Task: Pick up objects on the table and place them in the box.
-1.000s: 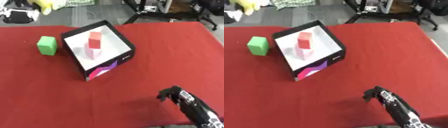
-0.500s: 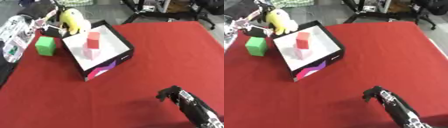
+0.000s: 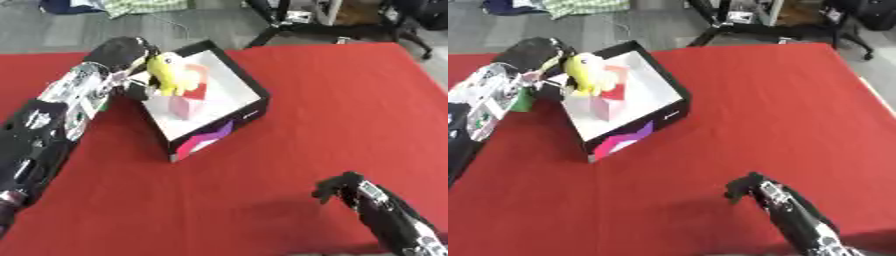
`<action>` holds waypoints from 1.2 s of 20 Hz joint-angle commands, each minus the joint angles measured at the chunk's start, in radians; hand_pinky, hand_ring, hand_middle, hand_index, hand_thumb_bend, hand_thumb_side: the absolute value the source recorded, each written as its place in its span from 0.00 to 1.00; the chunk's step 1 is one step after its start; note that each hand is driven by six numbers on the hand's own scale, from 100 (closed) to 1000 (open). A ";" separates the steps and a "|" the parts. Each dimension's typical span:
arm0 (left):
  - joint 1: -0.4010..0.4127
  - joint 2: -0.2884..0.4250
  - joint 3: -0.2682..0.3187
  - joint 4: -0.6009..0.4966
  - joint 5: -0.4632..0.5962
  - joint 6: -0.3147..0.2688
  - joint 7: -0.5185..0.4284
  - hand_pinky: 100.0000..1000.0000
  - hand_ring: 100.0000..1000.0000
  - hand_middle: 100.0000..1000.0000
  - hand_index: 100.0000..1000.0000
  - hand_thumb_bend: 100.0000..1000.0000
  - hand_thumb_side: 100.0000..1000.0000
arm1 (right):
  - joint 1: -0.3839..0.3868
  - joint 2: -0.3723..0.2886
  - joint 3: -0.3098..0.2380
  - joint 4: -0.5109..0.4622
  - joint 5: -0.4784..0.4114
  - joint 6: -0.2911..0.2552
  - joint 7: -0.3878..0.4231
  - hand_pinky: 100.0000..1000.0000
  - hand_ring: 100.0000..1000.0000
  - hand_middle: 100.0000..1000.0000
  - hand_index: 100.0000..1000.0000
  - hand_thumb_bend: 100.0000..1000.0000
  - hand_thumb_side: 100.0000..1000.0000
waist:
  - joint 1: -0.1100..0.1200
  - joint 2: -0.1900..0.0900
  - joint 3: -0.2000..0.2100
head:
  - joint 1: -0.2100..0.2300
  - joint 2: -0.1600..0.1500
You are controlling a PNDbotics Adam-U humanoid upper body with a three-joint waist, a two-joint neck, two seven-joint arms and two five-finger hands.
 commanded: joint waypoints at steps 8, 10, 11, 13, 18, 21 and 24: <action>-0.030 0.009 -0.003 0.003 -0.030 0.051 -0.021 0.86 0.83 0.90 1.00 0.51 1.00 | -0.005 -0.009 0.002 -0.008 -0.005 -0.001 0.006 1.00 0.72 0.46 0.67 0.00 1.00 | 0.002 -0.010 -0.003 | -0.003 -0.002; -0.027 0.012 -0.001 0.002 -0.031 0.053 -0.044 0.86 0.83 0.91 1.00 0.51 1.00 | -0.005 -0.009 0.001 -0.008 -0.006 -0.001 0.006 1.00 0.72 0.46 0.67 0.00 1.00 | 0.002 -0.011 -0.003 | -0.003 -0.002; -0.026 0.015 0.004 -0.004 -0.028 0.057 -0.046 0.86 0.82 0.90 0.99 0.49 1.00 | -0.005 -0.009 0.001 -0.008 -0.006 -0.001 0.005 1.00 0.72 0.46 0.67 0.00 1.00 | 0.002 -0.011 -0.003 | -0.004 -0.002; -0.023 0.028 0.013 -0.024 -0.010 0.066 -0.034 0.85 0.81 0.88 0.98 0.46 1.00 | -0.005 -0.009 0.000 -0.008 -0.006 -0.001 0.005 1.00 0.72 0.46 0.67 0.00 1.00 | 0.002 -0.012 -0.003 | -0.004 -0.002; -0.013 0.085 0.034 -0.107 0.083 0.112 0.005 0.83 0.78 0.84 0.97 0.40 1.00 | -0.005 -0.009 -0.002 -0.008 -0.005 -0.001 0.002 1.00 0.72 0.46 0.67 0.00 1.00 | 0.004 -0.012 -0.002 | -0.007 -0.002; -0.004 0.149 0.072 -0.149 0.166 0.155 0.008 0.82 0.75 0.81 0.95 0.09 0.92 | -0.004 -0.009 -0.004 -0.008 -0.004 0.000 0.000 1.00 0.72 0.46 0.67 0.00 1.00 | 0.006 -0.014 0.002 | -0.011 -0.002; 0.007 0.210 0.100 -0.157 0.220 0.202 -0.031 0.82 0.76 0.82 0.96 0.06 0.88 | -0.002 -0.011 -0.004 -0.007 -0.003 0.000 0.000 1.00 0.72 0.46 0.67 0.00 1.00 | 0.008 -0.017 0.004 | -0.011 -0.002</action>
